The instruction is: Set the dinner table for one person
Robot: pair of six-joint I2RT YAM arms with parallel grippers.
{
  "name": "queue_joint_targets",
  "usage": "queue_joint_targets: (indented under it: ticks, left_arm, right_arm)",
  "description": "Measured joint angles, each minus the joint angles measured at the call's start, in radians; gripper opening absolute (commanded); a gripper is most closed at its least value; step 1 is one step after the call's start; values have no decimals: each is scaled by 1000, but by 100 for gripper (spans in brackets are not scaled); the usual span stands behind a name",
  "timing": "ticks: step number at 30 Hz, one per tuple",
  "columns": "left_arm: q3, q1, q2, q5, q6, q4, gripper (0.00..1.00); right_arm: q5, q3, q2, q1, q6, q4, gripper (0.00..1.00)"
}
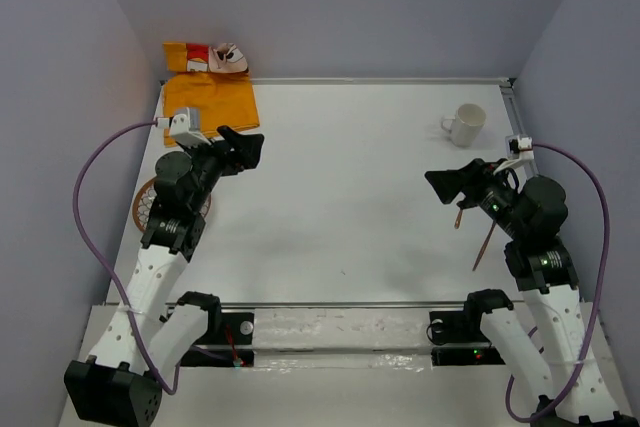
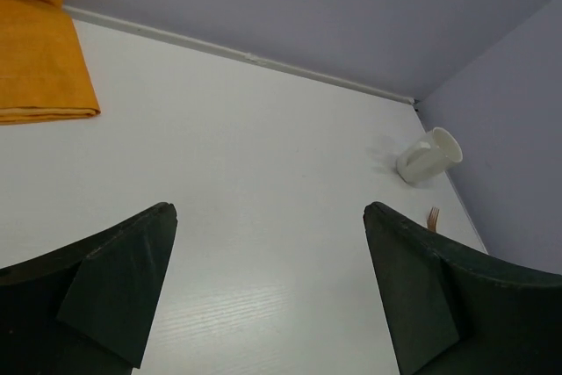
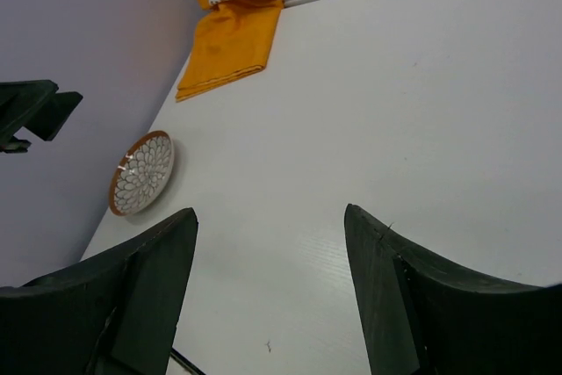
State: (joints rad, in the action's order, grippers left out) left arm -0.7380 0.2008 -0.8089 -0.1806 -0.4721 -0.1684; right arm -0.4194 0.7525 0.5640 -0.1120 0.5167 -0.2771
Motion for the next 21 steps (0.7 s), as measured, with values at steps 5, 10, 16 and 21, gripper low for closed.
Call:
queue_joint_targets:
  ticks: [5, 10, 16, 21]
  left_arm:
    - [-34, 0, -40, 34, 6, 18, 99]
    - [-209, 0, -243, 130, -1, 31, 97]
    - [-414, -2, -626, 287, -25, 40, 64]
    - [-674, -3, -965, 411, 19, 152, 65]
  right_arm:
    - [0, -2, 0, 0, -2, 0, 51]
    - [0, -13, 8, 0, 2, 9, 0]
    - [-3, -26, 43, 0, 11, 35, 14]
    - [-29, -49, 106, 0, 14, 83, 22]
